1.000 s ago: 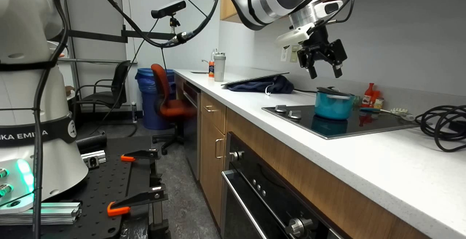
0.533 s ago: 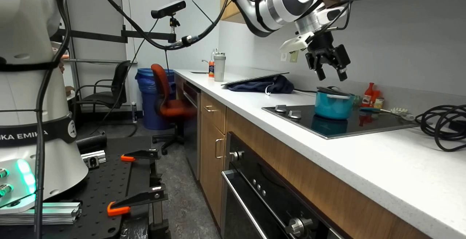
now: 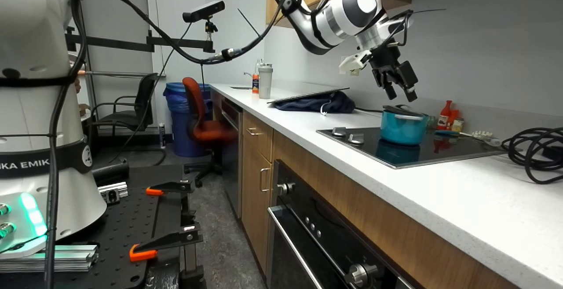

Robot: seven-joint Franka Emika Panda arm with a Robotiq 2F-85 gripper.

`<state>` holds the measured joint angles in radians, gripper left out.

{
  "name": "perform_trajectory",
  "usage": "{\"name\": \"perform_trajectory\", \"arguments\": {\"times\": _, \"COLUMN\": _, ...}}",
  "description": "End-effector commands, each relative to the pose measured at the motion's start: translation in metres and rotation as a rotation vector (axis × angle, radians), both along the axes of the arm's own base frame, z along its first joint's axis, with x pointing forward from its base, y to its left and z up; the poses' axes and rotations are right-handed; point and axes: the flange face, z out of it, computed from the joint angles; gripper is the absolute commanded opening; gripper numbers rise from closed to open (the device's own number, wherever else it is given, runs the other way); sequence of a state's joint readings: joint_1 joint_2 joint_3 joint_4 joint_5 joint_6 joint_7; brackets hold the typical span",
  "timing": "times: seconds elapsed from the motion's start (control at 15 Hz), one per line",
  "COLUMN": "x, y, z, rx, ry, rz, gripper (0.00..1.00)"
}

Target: Take the lid from the blue pot and put it on the left of the countertop

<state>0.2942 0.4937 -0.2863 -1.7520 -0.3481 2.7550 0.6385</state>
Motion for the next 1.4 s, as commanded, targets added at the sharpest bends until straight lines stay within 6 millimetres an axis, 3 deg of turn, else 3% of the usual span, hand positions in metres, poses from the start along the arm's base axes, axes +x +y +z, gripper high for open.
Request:
{"name": "perform_trajectory", "arguments": {"times": 0.0, "x": 0.015, "y": -0.004, "z": -0.004, "rx": -0.027, "ry": -0.034, "rz": -0.079, "gripper": 1.00}}
{"name": "perform_trajectory", "arguments": {"times": 0.4, "x": 0.016, "y": -0.020, "z": -0.015, "rx": -0.021, "ry": -0.028, "rz": -0.176, "gripper": 1.00}}
{"name": "perform_trajectory", "arguments": {"times": 0.8, "x": 0.014, "y": -0.012, "z": -0.023, "rx": -0.025, "ry": -0.004, "rz": -0.184, "gripper": 1.00}}
{"name": "perform_trajectory", "arguments": {"times": 0.87, "x": 0.014, "y": -0.010, "z": -0.023, "rx": -0.027, "ry": -0.001, "rz": -0.183, "gripper": 0.95}}
{"name": "perform_trajectory", "arguments": {"times": 0.93, "x": 0.014, "y": -0.008, "z": -0.022, "rx": -0.030, "ry": 0.002, "rz": -0.183, "gripper": 0.75}}
{"name": "perform_trajectory", "arguments": {"times": 1.0, "x": 0.014, "y": -0.007, "z": -0.022, "rx": -0.032, "ry": 0.006, "rz": -0.182, "gripper": 0.73}}
{"name": "perform_trajectory", "arguments": {"times": 1.33, "x": 0.017, "y": -0.005, "z": -0.017, "rx": -0.038, "ry": 0.009, "rz": -0.179, "gripper": 0.34}}
